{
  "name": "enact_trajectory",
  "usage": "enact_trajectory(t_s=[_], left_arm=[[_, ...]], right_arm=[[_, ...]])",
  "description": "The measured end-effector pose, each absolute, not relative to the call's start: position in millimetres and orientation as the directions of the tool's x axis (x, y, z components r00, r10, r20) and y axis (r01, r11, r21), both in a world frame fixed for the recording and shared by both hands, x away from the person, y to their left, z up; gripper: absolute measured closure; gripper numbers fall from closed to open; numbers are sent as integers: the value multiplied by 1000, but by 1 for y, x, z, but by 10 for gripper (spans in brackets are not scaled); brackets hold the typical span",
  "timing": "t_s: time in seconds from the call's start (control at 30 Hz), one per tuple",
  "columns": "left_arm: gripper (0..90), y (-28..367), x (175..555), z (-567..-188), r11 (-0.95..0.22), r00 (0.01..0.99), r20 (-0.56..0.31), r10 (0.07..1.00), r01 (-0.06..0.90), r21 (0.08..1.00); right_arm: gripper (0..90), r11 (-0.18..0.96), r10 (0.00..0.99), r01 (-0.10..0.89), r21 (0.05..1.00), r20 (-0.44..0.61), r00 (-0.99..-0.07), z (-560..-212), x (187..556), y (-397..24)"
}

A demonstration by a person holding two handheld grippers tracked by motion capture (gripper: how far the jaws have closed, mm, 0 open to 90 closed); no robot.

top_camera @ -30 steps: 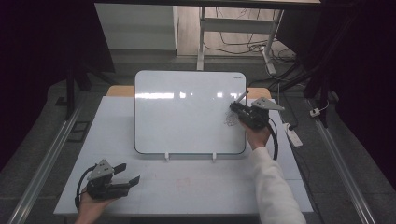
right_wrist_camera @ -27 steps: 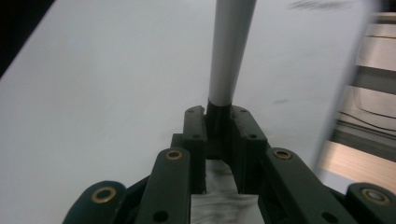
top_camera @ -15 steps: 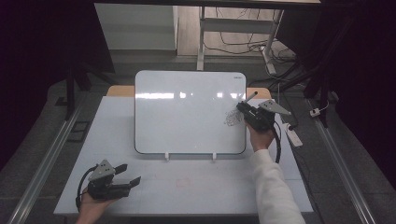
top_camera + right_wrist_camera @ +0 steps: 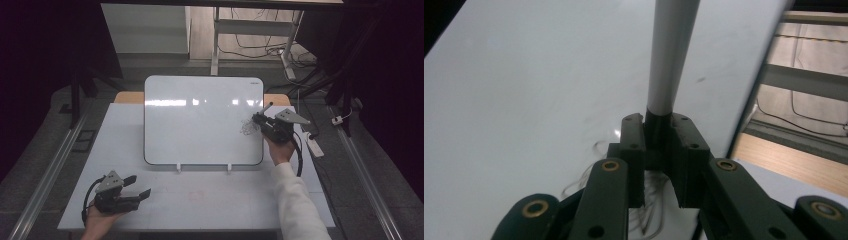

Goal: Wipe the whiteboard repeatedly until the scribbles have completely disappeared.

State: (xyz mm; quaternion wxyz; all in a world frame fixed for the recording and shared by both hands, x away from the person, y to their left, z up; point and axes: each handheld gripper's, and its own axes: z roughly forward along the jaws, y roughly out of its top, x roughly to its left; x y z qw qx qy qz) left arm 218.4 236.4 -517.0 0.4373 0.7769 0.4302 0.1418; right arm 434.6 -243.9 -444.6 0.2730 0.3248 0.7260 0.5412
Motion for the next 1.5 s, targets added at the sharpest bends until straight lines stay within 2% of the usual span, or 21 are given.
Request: enact_trajectory(t_s=[0.07, 0.1, 0.17, 0.2, 0.23, 0.33, 0.47, 0.5, 0.63, 0.67, 0.8, 0.87, 0.93, 1.0, 1.1, 1.23, 1.37, 1.5], left_arm=[[253, 236, 218, -517, -248, 590, -155, 792, 544, 802], [253, 236, 217, -516, -249, 591, -153, 792, 541, 803], [253, 236, 217, -516, -248, 592, -153, 791, 539, 805], [253, 236, 217, -516, -248, 592, -153, 792, 540, 804], [253, 236, 218, -517, -247, 591, -156, 792, 543, 803], [253, 236, 219, -517, -249, 591, -156, 792, 545, 801], [253, 235, 217, -516, -250, 593, -152, 791, 539, 804], [253, 235, 217, -516, -249, 593, -153, 791, 540, 804], [253, 235, 220, -518, -250, 593, -158, 790, 546, 800], [253, 234, 220, -518, -251, 593, -156, 790, 545, 800], [253, 234, 217, -517, -253, 596, -153, 788, 541, 802], [253, 235, 218, -517, -250, 593, -154, 790, 542, 803], [253, 236, 219, -518, -248, 590, -157, 792, 546, 800], [253, 235, 219, -518, -250, 592, -157, 790, 546, 799], [253, 234, 217, -516, -252, 596, -152, 789, 539, 804], [253, 235, 219, -517, -249, 591, -157, 791, 545, 801], [253, 234, 218, -517, -252, 595, -153, 789, 541, 803], [253, 235, 219, -517, -249, 592, -156, 790, 544, 801]], right_arm=[[777, 182, 789, 180, 967, -35, -613, -442, 437, -249], [777, 100, 827, 194, 976, 27, -561, -439, 441, -259], [777, 88, 827, 197, 976, 38, -561, -440, 441, -259], [777, 116, 811, 200, 973, 24, -585, -442, 438, -254], [777, 197, 754, 184, 963, -29, -657, -448, 432, -240], [777, 234, 745, 167, 958, -67, -664, -449, 429, -235], [777, 99, 820, 191, 977, 29, -572, -445, 437, -252], [777, 101, 822, 188, 977, 25, -570, -445, 436, -251], [777, 238, 728, 165, 957, -64, -683, -452, 427, -226], [777, 253, 726, 162, 954, -76, -684, -452, 427, -224], [777, 108, 790, 188, 976, 30, -612, -448, 436, -234], [777, 149, 762, 186, 971, 7, -647, -451, 433, -226], [777, 239, 704, 166, 957, -53, -708, -454, 428, -214], [777, 239, 721, 163, 957, -62, -691, -451, 429, -216], [777, 130, 777, 189, 973, 18, -629, -449, 434, -226], [777, 270, 705, 145, 952, -92, -704, -453, 426, -210], [777, 159, 767, 174, 972, -11, -641, -449, 433, -221], [777, 244, 708, 153, 958, -68, -703, -454, 427, -209]])
